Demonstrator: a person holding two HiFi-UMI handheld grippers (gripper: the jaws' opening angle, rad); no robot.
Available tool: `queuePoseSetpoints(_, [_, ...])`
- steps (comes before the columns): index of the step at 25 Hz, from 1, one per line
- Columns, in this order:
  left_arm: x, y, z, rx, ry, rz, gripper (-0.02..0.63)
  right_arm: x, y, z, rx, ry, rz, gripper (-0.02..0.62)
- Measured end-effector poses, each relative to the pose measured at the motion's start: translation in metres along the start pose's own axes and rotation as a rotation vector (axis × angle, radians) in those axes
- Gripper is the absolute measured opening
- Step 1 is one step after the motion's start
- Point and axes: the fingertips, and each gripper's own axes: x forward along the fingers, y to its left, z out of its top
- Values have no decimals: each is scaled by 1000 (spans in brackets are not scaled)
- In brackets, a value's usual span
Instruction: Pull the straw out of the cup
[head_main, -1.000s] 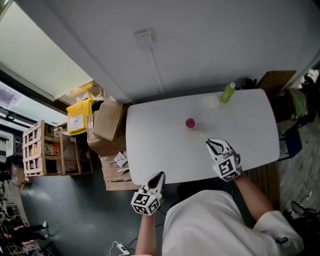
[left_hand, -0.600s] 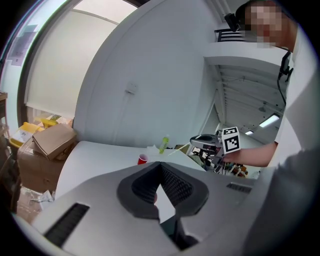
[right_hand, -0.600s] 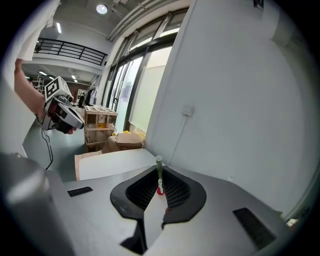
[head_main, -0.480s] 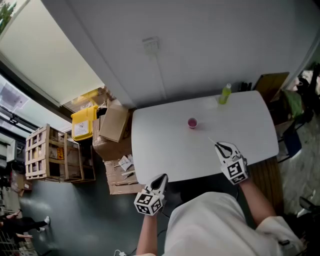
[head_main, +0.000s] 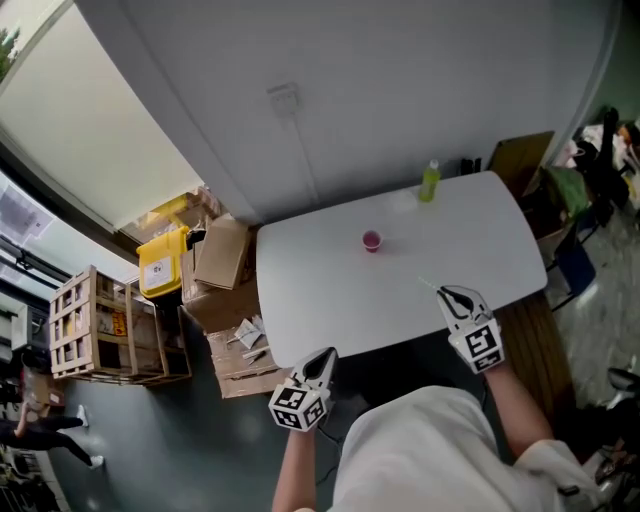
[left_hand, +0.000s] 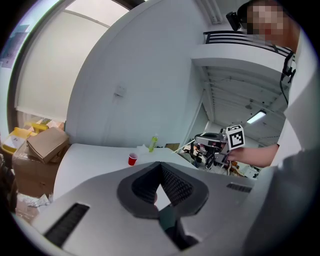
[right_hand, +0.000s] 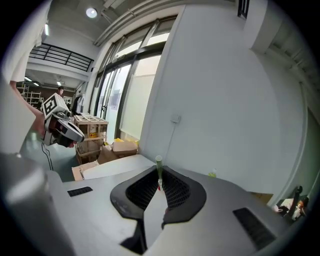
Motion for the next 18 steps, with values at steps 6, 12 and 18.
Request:
queuePoseSetpoints(6, [2, -17, -4, -1, -9, 1, 2, -26, -7, -8, 12, 1, -18, 51])
queuePoseSetpoints(12, [6, -27, 2, -19, -39, 36, 2, -31, -17, -12, 28, -10, 10, 51])
queuePoseSetpoints(18, [14, -42, 9, -28, -56, 65, 2, -33, -29, -10, 26, -24, 44, 51])
